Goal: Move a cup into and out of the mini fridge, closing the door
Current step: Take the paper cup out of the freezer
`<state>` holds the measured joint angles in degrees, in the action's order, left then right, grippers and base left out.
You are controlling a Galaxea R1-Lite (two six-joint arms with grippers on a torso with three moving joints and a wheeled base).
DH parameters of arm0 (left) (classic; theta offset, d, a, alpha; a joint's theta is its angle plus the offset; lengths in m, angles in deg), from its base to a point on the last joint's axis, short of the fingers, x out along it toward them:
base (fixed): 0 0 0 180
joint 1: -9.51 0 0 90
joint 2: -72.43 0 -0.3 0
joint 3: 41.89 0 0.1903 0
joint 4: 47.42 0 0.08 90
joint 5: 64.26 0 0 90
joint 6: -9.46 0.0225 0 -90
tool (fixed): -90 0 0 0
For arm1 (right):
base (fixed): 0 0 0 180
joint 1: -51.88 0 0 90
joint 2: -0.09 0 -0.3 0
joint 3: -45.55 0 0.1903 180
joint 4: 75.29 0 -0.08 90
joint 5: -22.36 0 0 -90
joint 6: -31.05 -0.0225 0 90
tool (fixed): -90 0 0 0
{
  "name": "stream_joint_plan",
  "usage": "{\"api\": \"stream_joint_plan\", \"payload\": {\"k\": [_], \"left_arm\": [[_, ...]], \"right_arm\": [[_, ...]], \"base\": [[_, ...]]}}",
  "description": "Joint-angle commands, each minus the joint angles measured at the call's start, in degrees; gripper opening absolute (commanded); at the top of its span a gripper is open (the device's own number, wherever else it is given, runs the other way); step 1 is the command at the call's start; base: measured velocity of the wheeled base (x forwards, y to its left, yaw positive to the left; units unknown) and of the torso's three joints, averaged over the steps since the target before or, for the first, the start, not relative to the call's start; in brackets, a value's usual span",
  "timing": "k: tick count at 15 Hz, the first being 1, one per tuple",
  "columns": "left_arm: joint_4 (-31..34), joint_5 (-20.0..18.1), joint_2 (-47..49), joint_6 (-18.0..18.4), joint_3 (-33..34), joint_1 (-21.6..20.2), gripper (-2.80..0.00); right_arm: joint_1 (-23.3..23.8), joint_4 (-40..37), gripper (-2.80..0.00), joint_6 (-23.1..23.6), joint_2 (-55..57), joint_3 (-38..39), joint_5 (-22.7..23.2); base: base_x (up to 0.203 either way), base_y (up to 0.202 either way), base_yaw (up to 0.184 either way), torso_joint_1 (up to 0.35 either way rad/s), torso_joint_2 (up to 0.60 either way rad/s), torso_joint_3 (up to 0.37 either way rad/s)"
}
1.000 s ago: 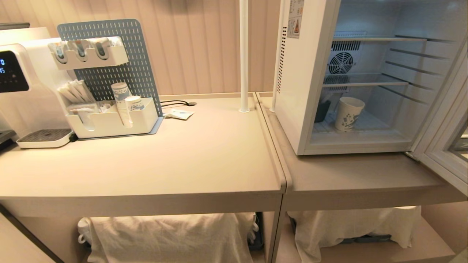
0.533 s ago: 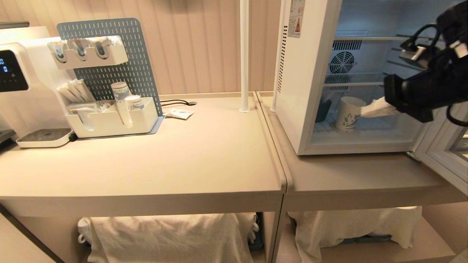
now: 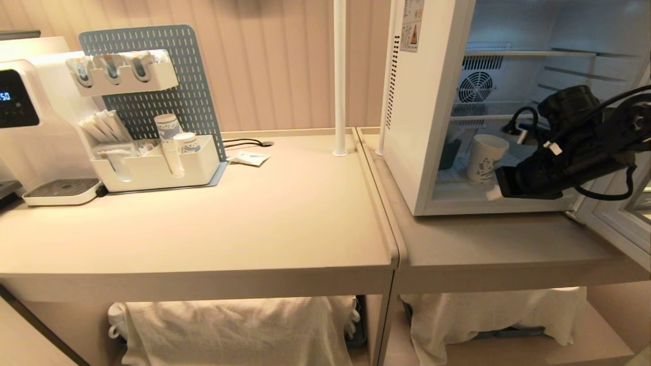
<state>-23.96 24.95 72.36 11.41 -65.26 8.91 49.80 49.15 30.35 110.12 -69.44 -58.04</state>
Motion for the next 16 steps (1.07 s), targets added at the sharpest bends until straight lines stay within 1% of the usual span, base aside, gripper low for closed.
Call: {"api": "stream_joint_plan", "payload": {"k": [1,3,4,5,6,7,11,13,16], "left_arm": [[0.0,0.0,0.1,0.0,0.0,0.0,-2.8],[0.0,0.0,0.1,0.0,0.0,0.0,-2.8],[0.0,0.0,0.1,0.0,0.0,0.0,-2.8],[0.0,0.0,0.1,0.1,0.0,0.0,-2.8],[0.0,0.0,0.1,0.0,0.0,0.0,-2.8],[0.0,0.0,0.1,0.0,0.0,0.0,-2.8],[0.0,0.0,0.1,0.1,0.0,0.0,-2.8],[0.0,0.0,0.1,0.0,0.0,0.0,-2.8],[0.0,0.0,0.1,0.0,0.0,0.0,-2.8]], "right_arm": [[0.2,1.4,-2.8,0.0,0.5,0.5,-0.2],[0.2,5.4,-2.8,0.1,0.7,1.5,-0.6],[0.1,8.0,-2.8,0.0,0.8,1.8,-2.5],[0.1,10.4,0.0,0.0,0.8,2.5,-5.0],[0.1,12.6,0.0,0.0,0.8,3.7,-7.0],[0.1,13.6,0.0,0.0,0.4,4.6,-7.4],[0.5,14.6,0.0,-0.5,-1.7,8.2,-7.2],[0.6,17.8,0.0,-2.8,-2.2,9.6,-7.2],[0.6,23.7,0.0,-3.0,-1.4,11.6,-7.3]], "base": [[0.0,0.0,0.0,0.0,0.0,0.0],[0.0,0.0,0.0,0.0,0.0,0.0],[0.0,0.0,0.0,0.0,0.0,0.0],[0.0,0.0,0.0,0.0,0.0,0.0],[0.0,0.0,0.0,0.0,0.0,0.0],[0.0,0.0,0.0,0.0,0.0,0.0],[0.0,0.0,0.0,0.0,0.0,0.0],[0.0,0.0,0.0,0.0,0.0,0.0],[0.0,0.0,0.0,0.0,0.0,0.0]]}}
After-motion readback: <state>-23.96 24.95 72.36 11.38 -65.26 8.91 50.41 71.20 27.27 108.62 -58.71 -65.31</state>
